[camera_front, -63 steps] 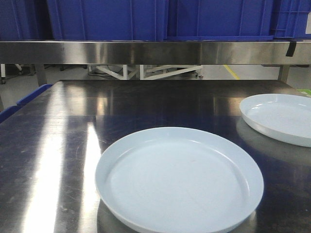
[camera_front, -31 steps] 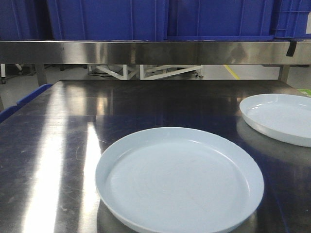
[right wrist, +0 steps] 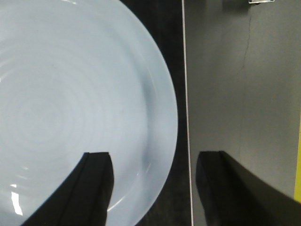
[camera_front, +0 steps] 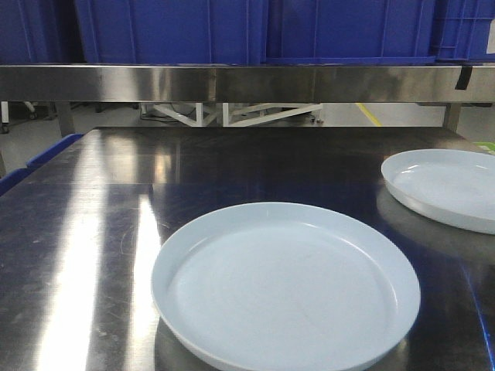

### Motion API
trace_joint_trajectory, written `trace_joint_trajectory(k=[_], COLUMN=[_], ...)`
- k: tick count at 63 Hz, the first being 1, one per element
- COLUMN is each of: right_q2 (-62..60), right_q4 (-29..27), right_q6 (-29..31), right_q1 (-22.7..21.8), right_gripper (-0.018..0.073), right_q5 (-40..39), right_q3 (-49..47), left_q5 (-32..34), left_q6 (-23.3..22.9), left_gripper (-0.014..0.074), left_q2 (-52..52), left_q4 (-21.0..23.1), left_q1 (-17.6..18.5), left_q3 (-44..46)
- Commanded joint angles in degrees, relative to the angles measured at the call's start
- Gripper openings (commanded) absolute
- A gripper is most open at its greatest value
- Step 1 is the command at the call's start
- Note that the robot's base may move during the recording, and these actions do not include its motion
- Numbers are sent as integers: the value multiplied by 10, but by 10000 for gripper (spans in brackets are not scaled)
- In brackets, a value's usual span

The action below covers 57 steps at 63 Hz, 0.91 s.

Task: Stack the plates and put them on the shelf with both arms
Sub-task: 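Move the right gripper to the other white plate's rim and grasp, then lift the plate with the right gripper and lower it onto the center plate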

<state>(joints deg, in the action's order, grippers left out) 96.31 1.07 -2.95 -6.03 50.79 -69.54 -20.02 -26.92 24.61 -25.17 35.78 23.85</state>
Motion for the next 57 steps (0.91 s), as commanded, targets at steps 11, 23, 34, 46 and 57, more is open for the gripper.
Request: trace_joint_trajectory(k=[11,23,34,46,57], right_q2=[19,30,29,28,7], right_q4=[3,4,5,7,7], right_q6=[2,18,30,30,30], right_q1=[-4,-4,-4,-4,-4], right_gripper=[497,403,137,57,57], right_q5=[-56,-58,-57,-56,-43], right_q3=[-20,-20,-20,-20,-31], left_q5=[42,42,42,42,42], left_q6=[-4,-4,-4,-4,-4], left_gripper=[84,84,84,84,84], left_q2=[1,1,1,1,1], left_q4=[-7,-7,-7,-7,-7], left_q1=[4,4,4,4,4], left_q3=[16,16,16,16,16])
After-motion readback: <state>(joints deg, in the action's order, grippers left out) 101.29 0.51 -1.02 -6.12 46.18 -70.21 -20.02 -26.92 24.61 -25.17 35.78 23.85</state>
